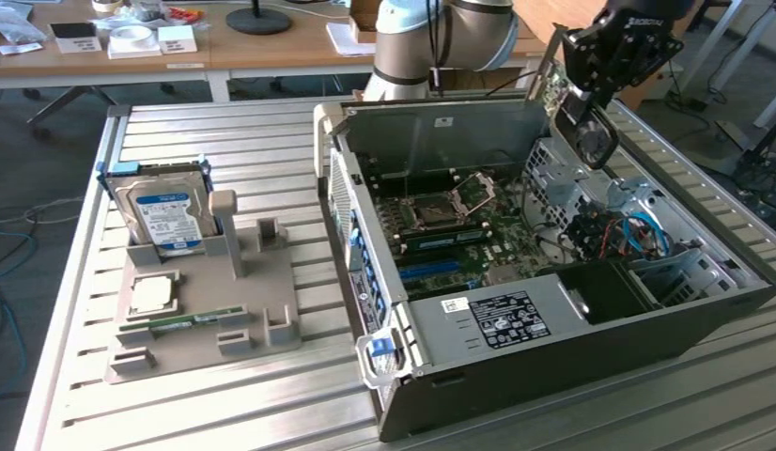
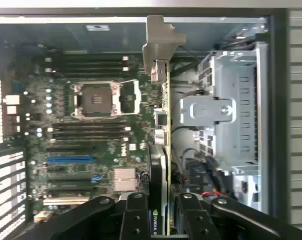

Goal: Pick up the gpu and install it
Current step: 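Pick up the gpu and move the gpu toward the slot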

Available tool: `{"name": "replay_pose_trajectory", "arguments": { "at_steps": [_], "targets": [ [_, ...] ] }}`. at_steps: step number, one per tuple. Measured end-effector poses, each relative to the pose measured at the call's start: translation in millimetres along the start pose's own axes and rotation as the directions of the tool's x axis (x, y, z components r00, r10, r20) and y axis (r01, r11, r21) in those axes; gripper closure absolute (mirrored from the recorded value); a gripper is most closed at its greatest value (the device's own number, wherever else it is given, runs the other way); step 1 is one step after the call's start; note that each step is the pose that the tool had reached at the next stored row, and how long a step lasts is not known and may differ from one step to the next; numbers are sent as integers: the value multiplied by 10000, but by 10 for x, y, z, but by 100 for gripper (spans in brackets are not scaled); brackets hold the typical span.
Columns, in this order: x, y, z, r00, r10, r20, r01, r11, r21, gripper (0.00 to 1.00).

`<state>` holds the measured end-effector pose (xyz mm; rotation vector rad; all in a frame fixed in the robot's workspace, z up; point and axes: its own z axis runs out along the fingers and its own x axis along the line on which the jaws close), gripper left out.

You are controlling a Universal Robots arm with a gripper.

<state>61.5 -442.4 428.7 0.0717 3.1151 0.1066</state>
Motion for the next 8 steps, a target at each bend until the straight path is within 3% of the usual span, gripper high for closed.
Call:
{"name": "replay_pose_trajectory", "arguments": {
  "at_steps": [8],
  "targets": [
    [-6, 0, 0, 10000, 1, -5, -1, 10000, 1, 73]
  ]
}}
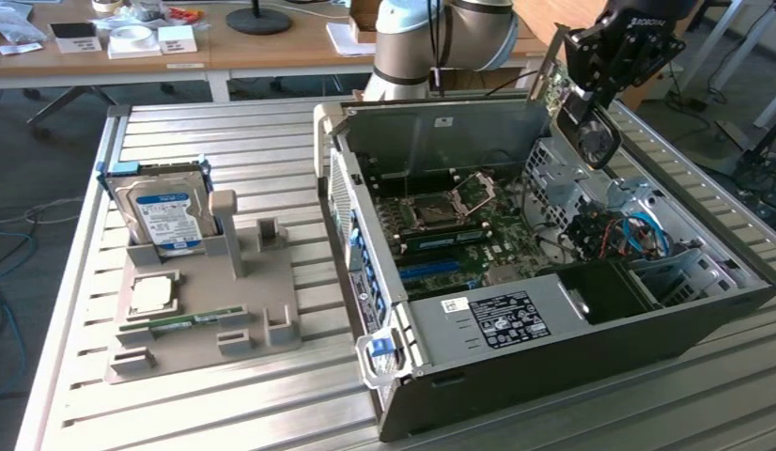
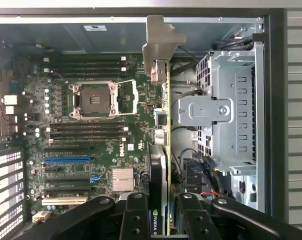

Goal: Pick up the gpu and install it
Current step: 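Pick up the gpu and move the gpu toward the slot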

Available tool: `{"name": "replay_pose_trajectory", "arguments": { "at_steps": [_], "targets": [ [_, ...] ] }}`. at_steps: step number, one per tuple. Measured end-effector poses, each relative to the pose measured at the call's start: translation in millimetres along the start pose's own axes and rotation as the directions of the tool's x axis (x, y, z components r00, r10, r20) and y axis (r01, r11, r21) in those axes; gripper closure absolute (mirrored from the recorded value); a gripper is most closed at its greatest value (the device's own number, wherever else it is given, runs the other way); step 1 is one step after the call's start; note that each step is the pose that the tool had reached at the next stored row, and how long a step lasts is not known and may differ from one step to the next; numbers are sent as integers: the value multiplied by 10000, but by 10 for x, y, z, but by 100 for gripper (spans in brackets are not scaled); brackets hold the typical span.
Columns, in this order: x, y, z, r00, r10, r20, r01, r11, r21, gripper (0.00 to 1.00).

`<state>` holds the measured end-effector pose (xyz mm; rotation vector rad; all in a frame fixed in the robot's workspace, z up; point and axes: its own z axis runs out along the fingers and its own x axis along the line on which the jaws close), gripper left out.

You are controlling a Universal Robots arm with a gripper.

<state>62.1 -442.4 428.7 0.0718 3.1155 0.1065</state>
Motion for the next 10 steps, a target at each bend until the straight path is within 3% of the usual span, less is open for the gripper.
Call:
{"name": "replay_pose_trajectory", "arguments": {
  "at_steps": [10],
  "targets": [
    [0, 0, 9, 10000, 0, 0, 0, 10000, -2, 73]
  ]
}}
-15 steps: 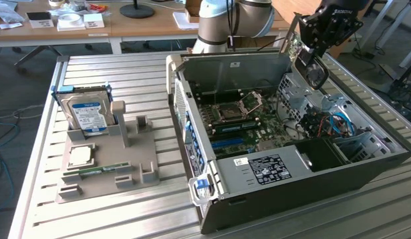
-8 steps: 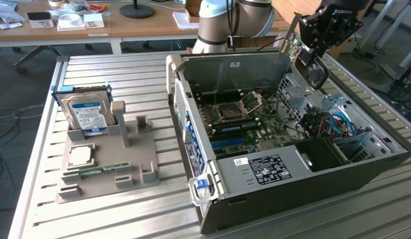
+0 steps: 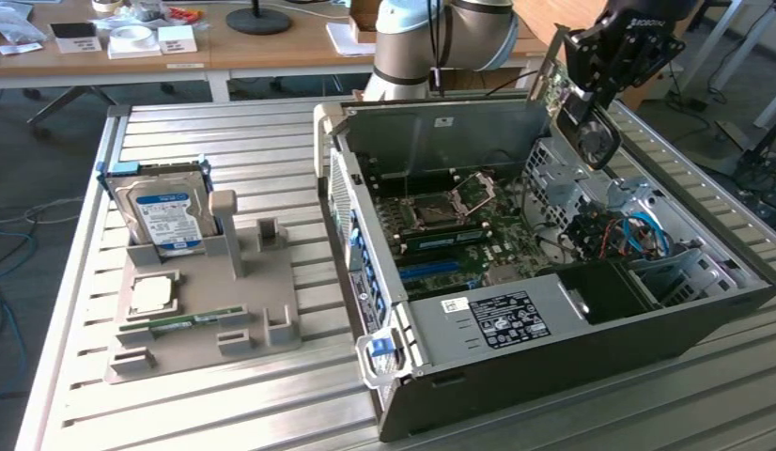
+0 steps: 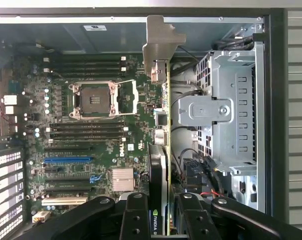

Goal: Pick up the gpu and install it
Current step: 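Pick up the gpu and move the gpu toward the slot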

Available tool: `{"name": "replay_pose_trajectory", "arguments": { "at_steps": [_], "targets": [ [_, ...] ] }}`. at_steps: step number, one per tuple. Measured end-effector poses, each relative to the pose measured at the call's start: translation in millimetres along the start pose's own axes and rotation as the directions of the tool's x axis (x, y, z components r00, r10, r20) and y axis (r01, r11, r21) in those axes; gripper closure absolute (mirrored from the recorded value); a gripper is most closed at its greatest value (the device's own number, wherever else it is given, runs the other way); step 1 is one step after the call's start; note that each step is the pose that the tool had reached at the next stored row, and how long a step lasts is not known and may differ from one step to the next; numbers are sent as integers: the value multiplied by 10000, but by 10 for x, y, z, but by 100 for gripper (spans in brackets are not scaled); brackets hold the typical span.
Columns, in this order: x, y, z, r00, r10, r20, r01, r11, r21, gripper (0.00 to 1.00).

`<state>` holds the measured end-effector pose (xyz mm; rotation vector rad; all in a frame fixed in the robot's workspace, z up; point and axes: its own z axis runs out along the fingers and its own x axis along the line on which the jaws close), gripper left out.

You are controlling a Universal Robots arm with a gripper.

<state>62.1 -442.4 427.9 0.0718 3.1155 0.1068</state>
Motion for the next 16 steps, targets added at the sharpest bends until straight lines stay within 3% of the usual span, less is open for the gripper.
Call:
{"name": "replay_pose_trajectory", "arguments": {
  "at_steps": [16],
  "targets": [
    [1, -3, 47, 10000, 0, 0, 0, 10000, 2, 73]
  ]
}}
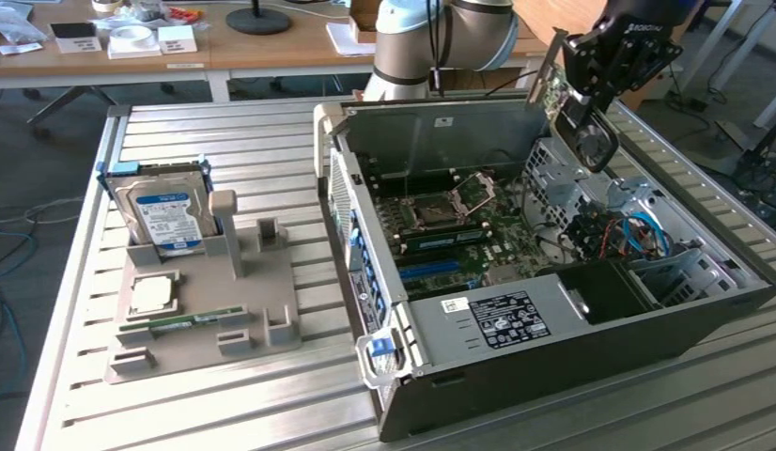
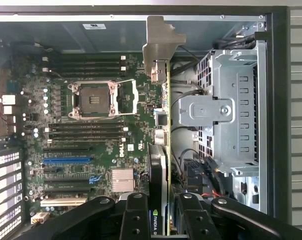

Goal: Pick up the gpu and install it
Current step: 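Pick up the gpu and move the gpu toward the slot, then insert the gpu into the slot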

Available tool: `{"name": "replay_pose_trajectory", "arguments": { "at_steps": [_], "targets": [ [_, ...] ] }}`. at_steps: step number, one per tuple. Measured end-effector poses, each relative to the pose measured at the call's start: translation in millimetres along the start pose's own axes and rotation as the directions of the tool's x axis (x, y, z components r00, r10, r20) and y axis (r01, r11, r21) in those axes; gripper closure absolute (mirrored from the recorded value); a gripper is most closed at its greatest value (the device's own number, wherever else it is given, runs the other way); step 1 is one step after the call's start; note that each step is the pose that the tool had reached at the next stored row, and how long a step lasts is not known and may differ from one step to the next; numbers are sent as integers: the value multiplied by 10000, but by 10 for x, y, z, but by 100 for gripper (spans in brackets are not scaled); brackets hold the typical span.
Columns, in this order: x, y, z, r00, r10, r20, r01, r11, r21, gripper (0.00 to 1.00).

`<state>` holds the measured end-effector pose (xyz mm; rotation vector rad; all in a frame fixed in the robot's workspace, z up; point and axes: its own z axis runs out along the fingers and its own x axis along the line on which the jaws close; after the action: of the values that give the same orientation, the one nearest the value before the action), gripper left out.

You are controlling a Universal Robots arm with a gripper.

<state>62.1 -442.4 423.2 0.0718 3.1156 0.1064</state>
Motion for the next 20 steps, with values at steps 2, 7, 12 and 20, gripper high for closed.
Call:
{"name": "replay_pose_trajectory", "arguments": {
  "at_steps": [2, 7, 12, 20],
  "targets": [
    [0, -1, 9, 10000, 0, 0, 0, 10000, 0, 73],
    [0, -1, 11, 10000, 0, 0, 0, 10000, 0, 73],
    [0, -1, 11, 10000, 0, 0, 0, 10000, 0, 73],
    [1, -1, 11, 9999, -144, -9, 144, 9999, -4, 73]
  ]
}}
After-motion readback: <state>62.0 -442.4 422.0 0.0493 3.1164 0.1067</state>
